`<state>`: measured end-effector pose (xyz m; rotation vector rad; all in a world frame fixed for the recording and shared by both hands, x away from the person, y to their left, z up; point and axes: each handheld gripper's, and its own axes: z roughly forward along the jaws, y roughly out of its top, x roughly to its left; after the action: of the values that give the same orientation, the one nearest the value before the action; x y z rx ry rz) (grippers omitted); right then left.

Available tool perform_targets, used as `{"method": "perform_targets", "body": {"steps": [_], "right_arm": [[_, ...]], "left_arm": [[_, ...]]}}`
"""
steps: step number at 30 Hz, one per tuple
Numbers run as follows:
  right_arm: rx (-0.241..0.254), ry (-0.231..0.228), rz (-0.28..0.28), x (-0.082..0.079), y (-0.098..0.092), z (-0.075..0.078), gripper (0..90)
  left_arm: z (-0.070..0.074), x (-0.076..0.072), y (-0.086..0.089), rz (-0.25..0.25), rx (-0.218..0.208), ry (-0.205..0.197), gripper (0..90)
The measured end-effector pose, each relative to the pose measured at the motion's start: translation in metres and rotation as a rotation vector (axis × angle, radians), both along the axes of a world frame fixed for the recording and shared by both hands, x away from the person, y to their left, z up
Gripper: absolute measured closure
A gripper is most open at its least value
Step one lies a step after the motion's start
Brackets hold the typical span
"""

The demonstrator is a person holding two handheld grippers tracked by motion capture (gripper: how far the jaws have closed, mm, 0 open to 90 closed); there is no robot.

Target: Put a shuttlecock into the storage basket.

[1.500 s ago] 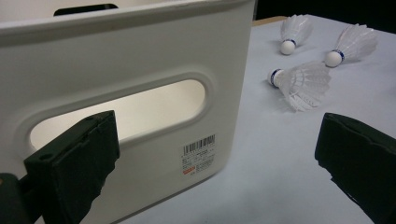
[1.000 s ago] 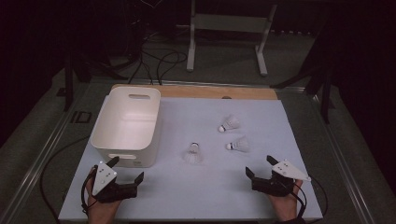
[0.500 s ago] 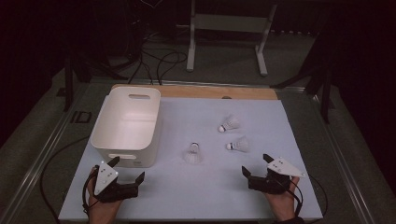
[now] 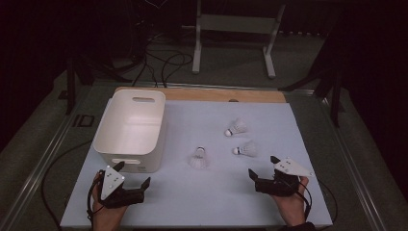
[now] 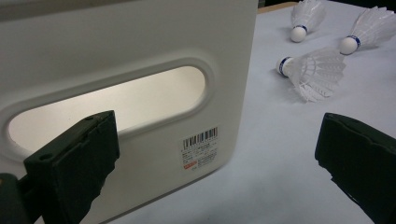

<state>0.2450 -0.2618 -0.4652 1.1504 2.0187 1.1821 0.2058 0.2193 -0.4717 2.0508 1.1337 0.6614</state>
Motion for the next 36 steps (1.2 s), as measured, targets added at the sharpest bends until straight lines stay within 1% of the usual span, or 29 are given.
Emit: {"method": "perform_targets", "body": {"steps": [1, 2, 3, 4, 5, 6, 8, 10, 11, 13, 14, 16, 17, 18, 21, 22, 24, 28, 29, 32, 36], "right_arm": [[0.0, 0.0, 0.0, 0.0, 0.0, 0.0, 7.4], [0.006, 0.0, 0.004, 0.001, 0.001, 0.001, 7.4], [-0.001, -0.001, -0.001, 0.002, 0.002, 0.002, 7.4], [-0.006, 0.002, 0.007, 0.003, 0.003, 0.003, 7.4], [-0.016, 0.001, 0.009, 0.005, 0.004, 0.005, 7.4], [-0.016, 0.001, 0.009, 0.005, 0.004, 0.005, 7.4], [-0.016, 0.005, 0.009, 0.008, 0.006, 0.007, 7.4], [-0.028, 0.005, 0.014, 0.011, 0.007, 0.008, 7.4], [-0.022, 0.009, 0.016, 0.012, 0.008, 0.009, 7.4], [-0.033, 0.008, 0.02, 0.015, 0.01, 0.011, 7.4], [-0.026, 0.01, 0.02, 0.016, 0.011, 0.011, 7.4], [-0.039, 0.005, 0.03, 0.02, 0.011, 0.012, 7.4], [-0.035, 0.013, 0.024, 0.021, 0.013, 0.013, 7.4], [-0.042, 0.011, 0.032, 0.025, 0.014, 0.014, 7.4], [-0.046, 0.013, 0.036, 0.028, 0.014, 0.015, 7.4], [-0.045, 0.022, 0.03, 0.029, 0.015, 0.015, 7.4], [-0.057, 0.028, 0.037, 0.032, 0.015, 0.015, 7.4], [-0.059, 0.051, 0.038, 0.036, 0.015, 0.015, 7.4], [-0.067, 0.05, 0.041, 0.037, 0.014, 0.016, 7.4], [-0.066, 0.048, 0.046, 0.04, 0.014, 0.017, 7.4], [-0.081, 0.058, 0.043, 0.044, 0.017, 0.017, 7.4]], "left_arm": [[0.0, 0.0, 0.0, -0.001, -0.002, -0.001, 0.4], [0.001, 0.0, 0.0, -0.001, 0.006, 0.01, 0.4], [0.002, -0.001, 0.0, -0.001, 0.012, 0.018, 0.4], [0.001, -0.001, 0.0, -0.002, 0.01, 0.015, 0.4], [0.0, 0.0, 0.0, -0.001, 0.002, 0.005, 0.4], [0.0, 0.0, 0.0, -0.001, -0.004, -0.001, 0.4], [0.0, 0.0, 0.0, -0.001, -0.002, 0.0, 0.4], [0.001, 0.0, 0.0, 0.0, 0.008, 0.013, 0.4], [0.001, 0.0, 0.0, 0.0, 0.01, 0.016, 0.4], [0.0, 0.0, 0.0, 0.001, -0.001, 0.003, 0.4], [-0.001, 0.0, -0.001, 0.002, -0.006, -0.005, 0.4], [-0.001, 0.0, 0.0, 0.004, -0.009, -0.006, 0.4], [-0.001, 0.001, 0.0, 0.005, -0.007, -0.003, 0.4], [-0.001, 0.001, 0.0, 0.004, -0.006, 0.0, 0.4], [-0.001, 0.001, 0.0, 0.004, -0.007, -0.002, 0.4], [-0.001, 0.001, 0.0, 0.004, -0.007, -0.002, 0.4], [-0.001, 0.001, 0.0, 0.006, -0.008, -0.001, 0.4], [-0.001, 0.001, 0.0, 0.007, -0.01, -0.003, 0.4], [-0.001, 0.001, 0.0, 0.007, -0.009, -0.002, 0.4], [-0.001, 0.001, 0.0, 0.006, -0.009, -0.001, 0.4], [-0.001, 0.001, 0.0, 0.005, -0.008, -0.002, 0.4]]}}
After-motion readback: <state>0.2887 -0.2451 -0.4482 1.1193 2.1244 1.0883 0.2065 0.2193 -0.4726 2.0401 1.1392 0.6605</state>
